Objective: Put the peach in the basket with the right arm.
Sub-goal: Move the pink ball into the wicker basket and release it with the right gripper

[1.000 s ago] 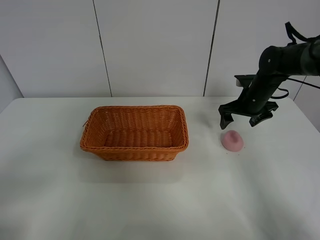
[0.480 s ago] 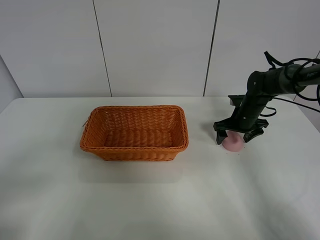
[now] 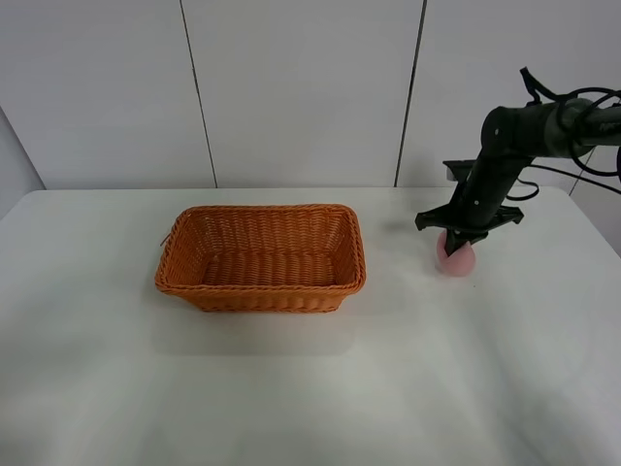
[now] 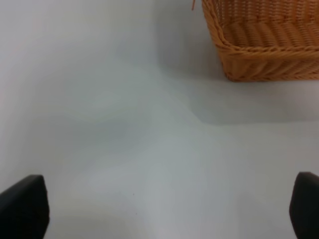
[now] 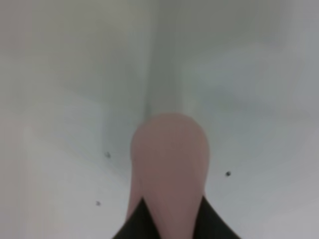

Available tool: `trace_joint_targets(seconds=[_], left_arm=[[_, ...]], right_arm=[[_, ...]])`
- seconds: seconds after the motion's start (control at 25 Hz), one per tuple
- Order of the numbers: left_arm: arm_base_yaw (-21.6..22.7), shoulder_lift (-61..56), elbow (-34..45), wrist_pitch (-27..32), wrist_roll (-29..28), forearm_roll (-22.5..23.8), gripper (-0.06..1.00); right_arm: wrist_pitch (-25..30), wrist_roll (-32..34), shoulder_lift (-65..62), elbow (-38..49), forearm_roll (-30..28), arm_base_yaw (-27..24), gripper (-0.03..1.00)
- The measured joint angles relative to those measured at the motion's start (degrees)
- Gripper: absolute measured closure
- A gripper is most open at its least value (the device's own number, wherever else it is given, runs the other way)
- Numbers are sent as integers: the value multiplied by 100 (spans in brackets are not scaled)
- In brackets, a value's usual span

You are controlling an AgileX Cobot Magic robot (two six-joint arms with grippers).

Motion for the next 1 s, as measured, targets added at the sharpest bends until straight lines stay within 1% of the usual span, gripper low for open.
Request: trace_joint_targets(seconds=[0.2, 0.36, 0.52, 0.64, 0.72, 0.8, 1.0], left_arm=[[0, 0, 0, 0, 0, 0, -5], [0, 0, 0, 0, 0, 0, -5], [0, 0, 0, 0, 0, 0, -5], [0, 0, 0, 0, 0, 0, -5], [0, 0, 0, 0, 0, 0, -5], [0, 0, 0, 0, 0, 0, -5], [0, 0, 0, 0, 0, 0, -5]], right_arm=[[931, 0, -84, -1219, 0, 0, 97], [1398, 0, -149, -2194, 0, 0, 97], [1476, 46, -156, -2663, -12, 0, 97], [1548, 199, -156, -2751, 7, 48, 97], [1562, 220, -156, -2770, -4, 179, 97], [1562, 220, -156, -2770, -42, 411, 97], [1570, 220, -156, -2770, -47, 1261, 97]])
